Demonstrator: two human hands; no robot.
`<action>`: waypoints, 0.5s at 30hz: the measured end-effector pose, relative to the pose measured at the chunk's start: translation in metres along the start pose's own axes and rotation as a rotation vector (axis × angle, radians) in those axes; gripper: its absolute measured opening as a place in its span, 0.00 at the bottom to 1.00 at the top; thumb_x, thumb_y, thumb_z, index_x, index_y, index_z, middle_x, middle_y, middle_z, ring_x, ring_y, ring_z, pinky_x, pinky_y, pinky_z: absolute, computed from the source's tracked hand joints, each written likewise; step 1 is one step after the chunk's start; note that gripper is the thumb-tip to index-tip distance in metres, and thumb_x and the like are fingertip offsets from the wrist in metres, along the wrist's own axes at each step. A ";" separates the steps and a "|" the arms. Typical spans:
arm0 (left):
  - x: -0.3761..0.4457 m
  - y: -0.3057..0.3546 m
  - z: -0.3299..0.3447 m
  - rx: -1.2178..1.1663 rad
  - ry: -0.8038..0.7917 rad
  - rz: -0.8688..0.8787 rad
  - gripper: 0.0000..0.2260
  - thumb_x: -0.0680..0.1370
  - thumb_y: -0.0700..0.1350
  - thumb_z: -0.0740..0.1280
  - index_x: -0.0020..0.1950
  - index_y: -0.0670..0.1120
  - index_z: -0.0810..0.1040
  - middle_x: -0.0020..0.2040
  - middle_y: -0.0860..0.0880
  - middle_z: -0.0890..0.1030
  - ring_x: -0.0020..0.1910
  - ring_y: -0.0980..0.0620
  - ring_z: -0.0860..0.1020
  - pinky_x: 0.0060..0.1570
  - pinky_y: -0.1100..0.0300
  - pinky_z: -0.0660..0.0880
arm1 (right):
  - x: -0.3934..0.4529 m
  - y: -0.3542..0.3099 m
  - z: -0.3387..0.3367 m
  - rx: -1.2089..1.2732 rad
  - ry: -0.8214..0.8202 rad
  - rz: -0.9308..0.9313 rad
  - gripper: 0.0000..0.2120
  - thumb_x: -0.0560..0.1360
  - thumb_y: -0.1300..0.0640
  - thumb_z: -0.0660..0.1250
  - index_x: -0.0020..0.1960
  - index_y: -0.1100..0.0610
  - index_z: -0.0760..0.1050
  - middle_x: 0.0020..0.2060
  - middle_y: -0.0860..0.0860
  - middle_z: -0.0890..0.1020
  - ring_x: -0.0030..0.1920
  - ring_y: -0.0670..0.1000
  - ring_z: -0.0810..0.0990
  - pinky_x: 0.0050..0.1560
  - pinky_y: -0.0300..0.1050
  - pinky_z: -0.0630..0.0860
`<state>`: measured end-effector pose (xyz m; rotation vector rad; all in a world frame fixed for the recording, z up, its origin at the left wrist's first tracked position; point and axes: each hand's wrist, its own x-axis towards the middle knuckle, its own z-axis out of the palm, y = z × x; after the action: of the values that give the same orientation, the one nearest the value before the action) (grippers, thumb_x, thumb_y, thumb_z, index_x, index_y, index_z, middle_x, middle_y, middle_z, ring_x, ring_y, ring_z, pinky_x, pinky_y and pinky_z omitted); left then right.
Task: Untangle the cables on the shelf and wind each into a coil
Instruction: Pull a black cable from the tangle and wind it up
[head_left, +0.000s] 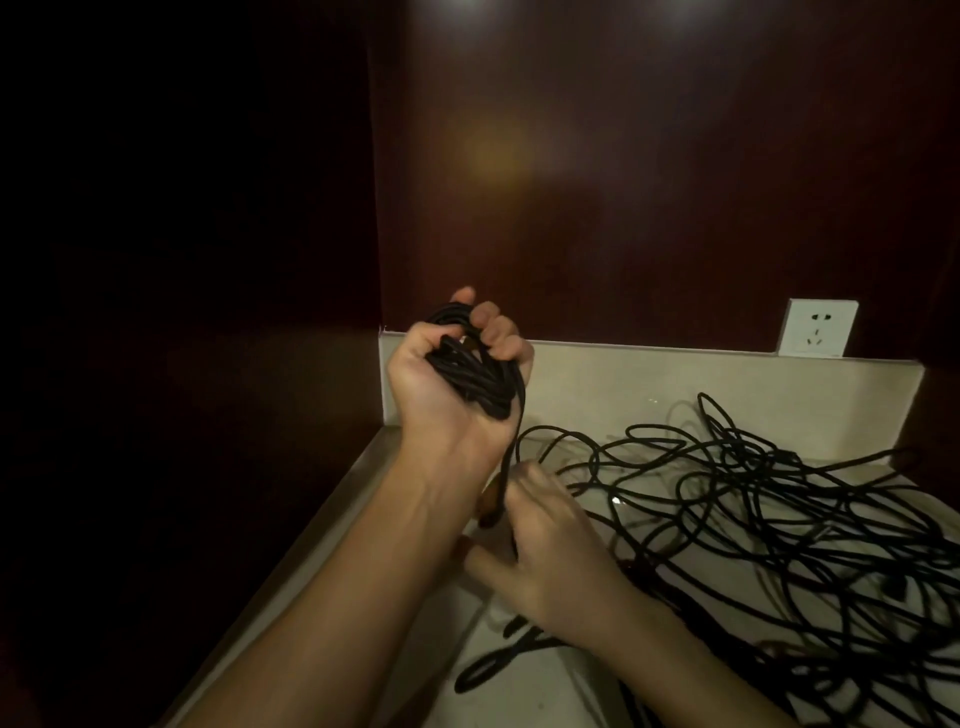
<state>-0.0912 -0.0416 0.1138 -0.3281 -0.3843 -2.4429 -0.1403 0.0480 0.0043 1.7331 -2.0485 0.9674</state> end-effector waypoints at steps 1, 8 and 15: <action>0.001 0.001 0.000 0.005 0.000 0.012 0.12 0.67 0.37 0.54 0.47 0.41 0.73 0.35 0.47 0.69 0.30 0.53 0.67 0.27 0.64 0.66 | -0.001 -0.005 0.000 0.113 0.005 0.072 0.20 0.74 0.37 0.60 0.45 0.55 0.74 0.41 0.45 0.75 0.45 0.45 0.74 0.46 0.42 0.70; 0.016 0.021 -0.013 0.245 0.054 0.290 0.11 0.71 0.35 0.53 0.48 0.41 0.71 0.35 0.47 0.67 0.30 0.52 0.65 0.27 0.63 0.64 | -0.006 -0.007 -0.038 0.752 -0.040 0.443 0.15 0.85 0.50 0.53 0.71 0.47 0.63 0.43 0.47 0.87 0.58 0.45 0.81 0.66 0.47 0.68; 0.017 -0.003 -0.036 0.944 -0.086 0.830 0.13 0.71 0.32 0.58 0.54 0.39 0.72 0.38 0.44 0.73 0.36 0.49 0.70 0.36 0.56 0.69 | 0.003 -0.002 -0.018 0.682 0.038 0.610 0.10 0.84 0.58 0.57 0.51 0.54 0.77 0.30 0.47 0.71 0.25 0.42 0.68 0.27 0.39 0.65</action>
<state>-0.1112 -0.0619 0.0856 -0.1233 -1.1109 -1.2577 -0.1425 0.0571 0.0199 1.2967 -2.4505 2.0563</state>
